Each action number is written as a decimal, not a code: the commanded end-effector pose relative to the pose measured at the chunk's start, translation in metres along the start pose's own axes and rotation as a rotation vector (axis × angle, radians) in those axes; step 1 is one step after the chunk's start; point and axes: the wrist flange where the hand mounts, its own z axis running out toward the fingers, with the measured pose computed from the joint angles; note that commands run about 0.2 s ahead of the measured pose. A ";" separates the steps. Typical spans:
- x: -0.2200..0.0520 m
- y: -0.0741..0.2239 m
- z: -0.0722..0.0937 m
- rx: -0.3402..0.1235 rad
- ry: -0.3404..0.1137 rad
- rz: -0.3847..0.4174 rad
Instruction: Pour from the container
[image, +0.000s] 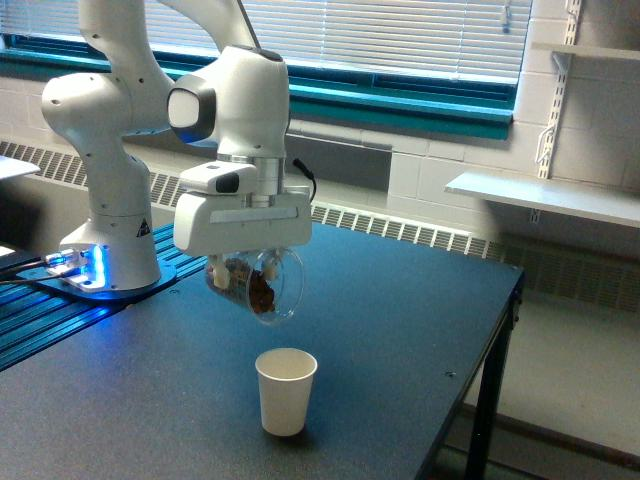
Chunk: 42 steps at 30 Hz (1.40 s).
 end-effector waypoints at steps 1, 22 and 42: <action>0.000 -0.005 0.004 -0.012 -0.006 -0.023; -0.007 -0.011 0.018 -0.060 -0.033 -0.067; 0.003 -0.016 0.023 -0.086 -0.037 -0.071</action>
